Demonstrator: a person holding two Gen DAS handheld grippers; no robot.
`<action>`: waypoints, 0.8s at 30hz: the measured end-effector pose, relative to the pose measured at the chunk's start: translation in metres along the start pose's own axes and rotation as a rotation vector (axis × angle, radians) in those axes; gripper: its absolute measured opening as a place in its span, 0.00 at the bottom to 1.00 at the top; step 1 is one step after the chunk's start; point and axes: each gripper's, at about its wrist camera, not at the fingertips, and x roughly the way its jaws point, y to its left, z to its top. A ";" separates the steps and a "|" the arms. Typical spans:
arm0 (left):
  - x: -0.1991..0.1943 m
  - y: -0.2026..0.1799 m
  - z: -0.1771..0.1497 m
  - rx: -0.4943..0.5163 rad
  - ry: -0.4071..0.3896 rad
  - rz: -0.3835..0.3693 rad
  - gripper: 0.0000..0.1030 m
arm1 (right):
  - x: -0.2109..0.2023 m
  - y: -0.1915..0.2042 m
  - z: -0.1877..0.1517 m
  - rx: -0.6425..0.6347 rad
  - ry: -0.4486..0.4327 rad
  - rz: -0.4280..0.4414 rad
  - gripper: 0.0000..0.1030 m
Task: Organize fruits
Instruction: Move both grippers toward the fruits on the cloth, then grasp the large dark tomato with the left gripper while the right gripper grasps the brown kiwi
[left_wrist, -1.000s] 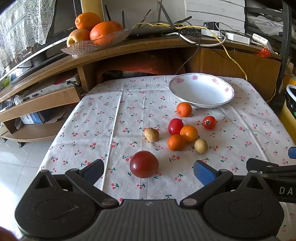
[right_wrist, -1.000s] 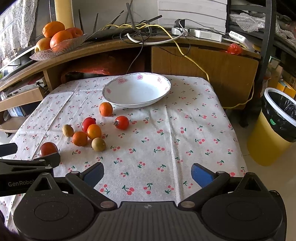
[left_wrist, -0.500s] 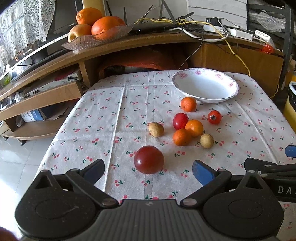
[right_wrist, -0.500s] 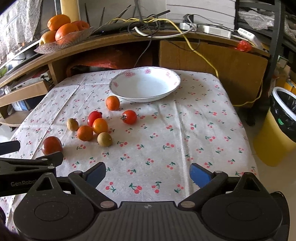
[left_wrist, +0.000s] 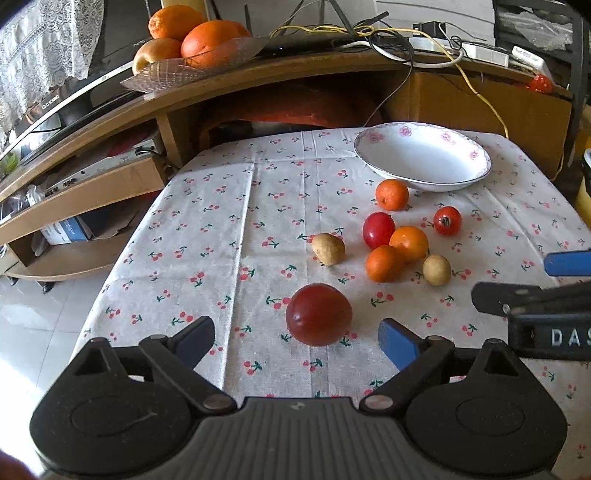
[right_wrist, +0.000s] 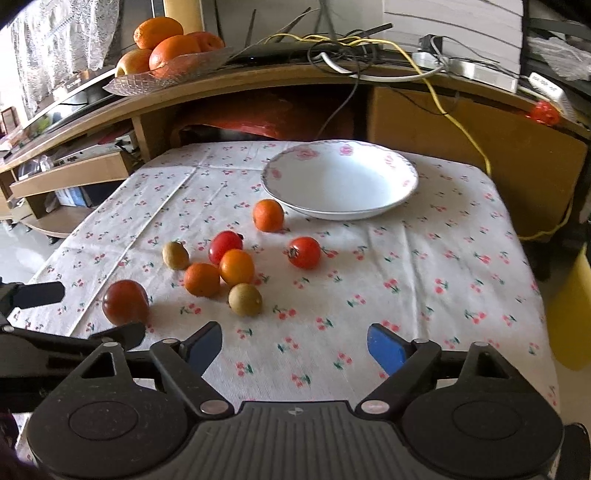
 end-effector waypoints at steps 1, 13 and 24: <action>0.001 0.000 0.001 0.005 -0.001 0.000 0.96 | 0.002 0.000 0.002 -0.003 0.001 0.011 0.76; 0.017 -0.003 0.003 0.056 0.012 -0.020 0.88 | 0.029 0.008 0.014 -0.092 0.043 0.115 0.59; 0.027 -0.005 0.003 0.080 0.003 -0.076 0.64 | 0.045 0.013 0.018 -0.126 0.079 0.169 0.30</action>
